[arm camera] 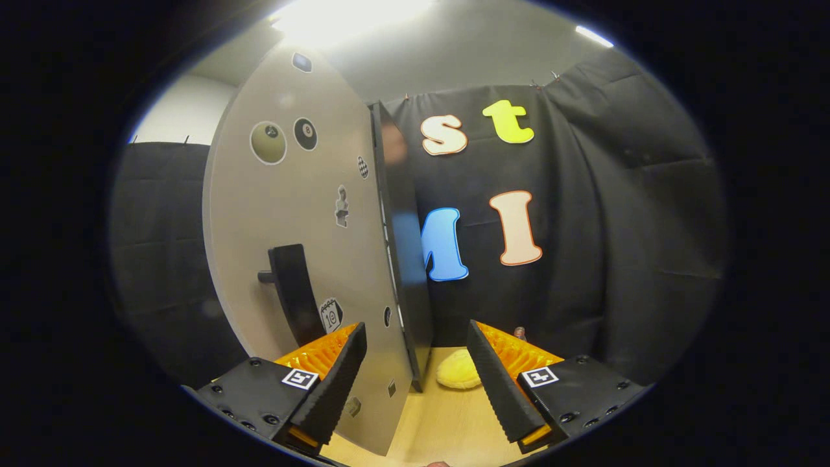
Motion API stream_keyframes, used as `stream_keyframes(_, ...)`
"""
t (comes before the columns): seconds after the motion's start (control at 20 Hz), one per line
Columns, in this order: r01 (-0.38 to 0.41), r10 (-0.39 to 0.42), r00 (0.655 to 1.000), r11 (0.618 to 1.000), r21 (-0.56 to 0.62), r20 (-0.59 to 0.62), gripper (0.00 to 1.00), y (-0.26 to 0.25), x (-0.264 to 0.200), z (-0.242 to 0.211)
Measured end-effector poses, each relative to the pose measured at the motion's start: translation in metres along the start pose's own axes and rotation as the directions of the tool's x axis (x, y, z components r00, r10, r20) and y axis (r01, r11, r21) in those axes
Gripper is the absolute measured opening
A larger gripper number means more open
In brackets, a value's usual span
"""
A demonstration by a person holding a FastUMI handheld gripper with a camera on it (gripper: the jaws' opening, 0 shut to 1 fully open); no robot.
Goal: Open the shoe cabinet door, grab the shoes and put them into the shoe cabinet, then close the shoe cabinet door.
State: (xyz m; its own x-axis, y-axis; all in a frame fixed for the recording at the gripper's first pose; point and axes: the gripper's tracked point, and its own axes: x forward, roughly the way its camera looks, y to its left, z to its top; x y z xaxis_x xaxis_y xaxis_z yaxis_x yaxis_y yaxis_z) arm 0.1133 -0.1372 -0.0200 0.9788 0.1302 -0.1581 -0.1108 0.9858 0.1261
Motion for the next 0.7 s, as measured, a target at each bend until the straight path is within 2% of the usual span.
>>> stream_keyframes(0.1, 0.061, -0.06, 0.998, 0.998, -0.031, 0.019, 0.97, -0.002, -0.004, 0.002)
stream_keyframes(0.35, 0.126, -0.125, 0.992, 0.99, -0.058, 0.009, 0.97, 0.003, -0.003, 0.002)
stream_keyframes(0.55, 0.155, -0.155, 0.988, 0.986, -0.056, 0.002, 0.97, 0.02, -0.008, -0.001)
stream_keyframes(0.7, 0.144, -0.145, 0.989, 0.989, -0.042, -0.006, 0.97, 0.042, -0.006, -0.004)
